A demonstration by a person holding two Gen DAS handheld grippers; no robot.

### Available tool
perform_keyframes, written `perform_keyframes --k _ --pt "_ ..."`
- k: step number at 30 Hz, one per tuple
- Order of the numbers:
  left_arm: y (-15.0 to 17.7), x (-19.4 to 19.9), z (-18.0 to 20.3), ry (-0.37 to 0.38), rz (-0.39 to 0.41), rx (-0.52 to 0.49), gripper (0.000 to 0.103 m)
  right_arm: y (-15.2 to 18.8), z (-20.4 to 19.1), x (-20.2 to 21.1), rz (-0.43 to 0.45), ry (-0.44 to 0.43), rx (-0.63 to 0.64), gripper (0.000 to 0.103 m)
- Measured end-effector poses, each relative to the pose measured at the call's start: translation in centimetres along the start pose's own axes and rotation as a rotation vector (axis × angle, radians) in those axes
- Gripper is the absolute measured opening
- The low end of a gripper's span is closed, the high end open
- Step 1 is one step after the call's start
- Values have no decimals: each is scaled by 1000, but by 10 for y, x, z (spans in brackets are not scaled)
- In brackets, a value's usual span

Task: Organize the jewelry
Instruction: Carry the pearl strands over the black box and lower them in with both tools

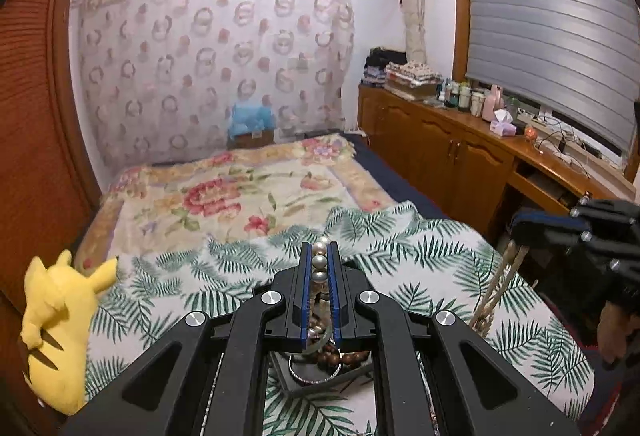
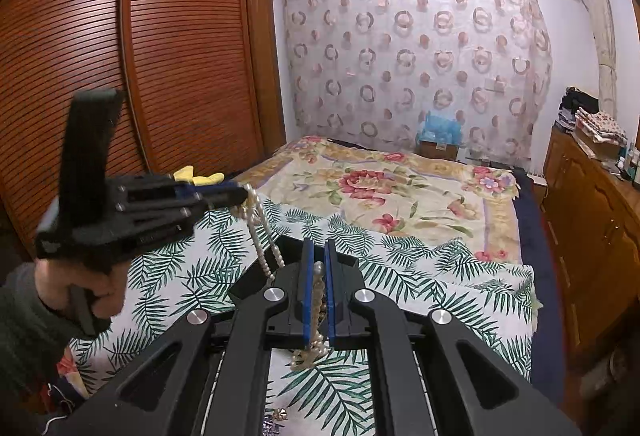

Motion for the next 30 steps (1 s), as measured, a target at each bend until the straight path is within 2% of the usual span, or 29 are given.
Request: perform_keyframes --k 9,16,25,26,28,30 --pt "16 2 -12 -2 -19 18 14 -12 -7 -22 -19 1 18 6" --pt "32 7 -22 -16 -30 22 14 -29 -16 -52 -29 0 21 6" --pt "55 9 -33 -25 -54 40 15 -28 -33 -92 -87 14 23 7" --pt "58 9 -34 -24 -56 42 15 -26 -32 -95 -92 23 16 8" --pt "62 11 -34 -24 -58 42 15 -25 -28 -95 -85 24 -1 27" --pt "68 13 -33 -23 -61 42 16 -23 -23 -91 -70 26 -11 30"
Point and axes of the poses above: each gripper's, at about its wrist camera, not at the fingertips, and x roughly against the way its jaws point, z to its right, y to its underside, the point moved 6 cm from there along -x, roughly the way its jaws point, and after that the axes turned 7 degrees about y, right-handed, at the moved point
